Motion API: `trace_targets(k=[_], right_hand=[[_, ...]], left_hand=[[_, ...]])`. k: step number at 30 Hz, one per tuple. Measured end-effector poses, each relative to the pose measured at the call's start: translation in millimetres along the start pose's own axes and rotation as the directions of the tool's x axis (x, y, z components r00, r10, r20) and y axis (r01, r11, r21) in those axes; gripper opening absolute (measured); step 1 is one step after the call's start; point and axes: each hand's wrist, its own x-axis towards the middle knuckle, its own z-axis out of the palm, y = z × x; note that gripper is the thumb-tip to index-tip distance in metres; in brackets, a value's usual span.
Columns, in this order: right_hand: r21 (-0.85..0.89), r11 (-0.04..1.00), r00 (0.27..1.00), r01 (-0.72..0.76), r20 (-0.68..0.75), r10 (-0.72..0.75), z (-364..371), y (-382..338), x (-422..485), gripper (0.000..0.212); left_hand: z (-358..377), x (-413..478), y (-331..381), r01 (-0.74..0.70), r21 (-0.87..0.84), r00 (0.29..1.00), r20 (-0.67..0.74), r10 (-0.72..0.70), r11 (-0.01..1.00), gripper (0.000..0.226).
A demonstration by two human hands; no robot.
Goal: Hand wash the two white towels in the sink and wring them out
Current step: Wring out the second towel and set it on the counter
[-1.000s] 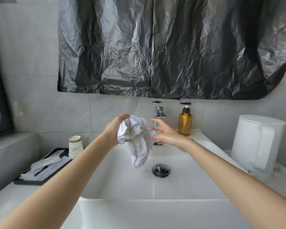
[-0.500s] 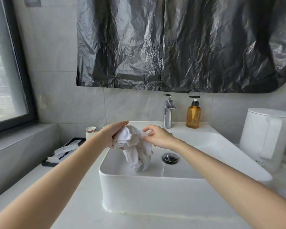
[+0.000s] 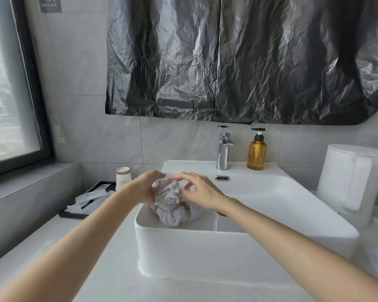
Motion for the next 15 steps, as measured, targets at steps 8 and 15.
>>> trace_targets(k=[8,15], right_hand=[[0.413,0.904,0.939,-0.114,-0.253,0.234,-40,-36,41,0.034],[0.539,0.841,0.908,-0.045,-0.328,0.259,-87,-72,73,0.02]], left_hand=[[-6,-17,16,-0.034,0.092,0.985,0.17,0.018,0.995,0.049],[5,-41,40,-0.313,0.161,0.916,0.31,0.253,0.936,0.107]])
